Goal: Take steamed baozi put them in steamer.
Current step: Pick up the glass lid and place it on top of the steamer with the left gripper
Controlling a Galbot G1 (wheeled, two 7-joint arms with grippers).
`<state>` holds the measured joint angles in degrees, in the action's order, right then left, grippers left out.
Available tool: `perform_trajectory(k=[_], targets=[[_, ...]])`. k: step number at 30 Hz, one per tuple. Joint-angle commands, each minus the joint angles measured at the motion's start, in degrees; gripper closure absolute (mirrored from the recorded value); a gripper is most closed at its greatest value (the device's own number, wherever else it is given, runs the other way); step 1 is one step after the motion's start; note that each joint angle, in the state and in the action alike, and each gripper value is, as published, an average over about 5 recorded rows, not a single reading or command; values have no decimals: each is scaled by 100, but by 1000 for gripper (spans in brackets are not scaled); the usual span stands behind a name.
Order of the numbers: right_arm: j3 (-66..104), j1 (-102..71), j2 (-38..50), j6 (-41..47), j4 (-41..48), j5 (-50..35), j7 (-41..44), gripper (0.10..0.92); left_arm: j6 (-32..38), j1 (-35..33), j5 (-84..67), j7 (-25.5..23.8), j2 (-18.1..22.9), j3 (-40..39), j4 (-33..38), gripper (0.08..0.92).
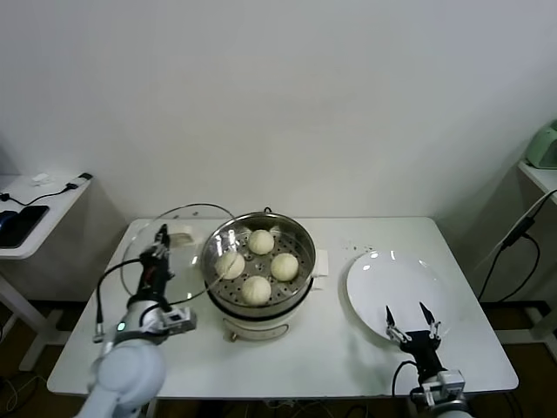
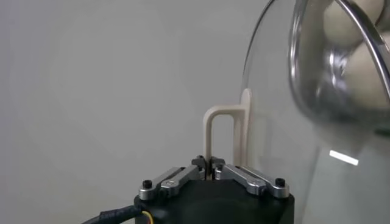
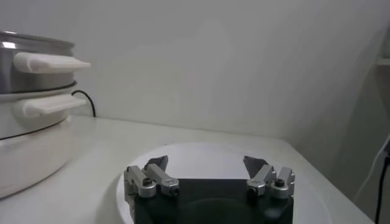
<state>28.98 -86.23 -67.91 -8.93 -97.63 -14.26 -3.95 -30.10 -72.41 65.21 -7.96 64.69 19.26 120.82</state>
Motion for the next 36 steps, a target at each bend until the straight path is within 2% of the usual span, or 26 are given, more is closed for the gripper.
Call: perform_trajectory(k=[1, 16, 23, 36], targets=[[73, -46, -9, -119, 52, 82, 27, 203, -1094, 971, 1148, -610, 917, -1923, -193, 867], [248, -143, -37, -418, 138, -70, -49, 203, -912, 1209, 1934, -492, 1731, -2415, -1064, 867], [295, -110, -131, -591, 158, -108, -177, 203, -818, 1220, 2088, -316, 1784, -2373, -1406, 867], [294, -24, -198, -764, 173, -108, -279, 203, -709, 1230, 2098, -156, 1604, -2077, -1728, 867]])
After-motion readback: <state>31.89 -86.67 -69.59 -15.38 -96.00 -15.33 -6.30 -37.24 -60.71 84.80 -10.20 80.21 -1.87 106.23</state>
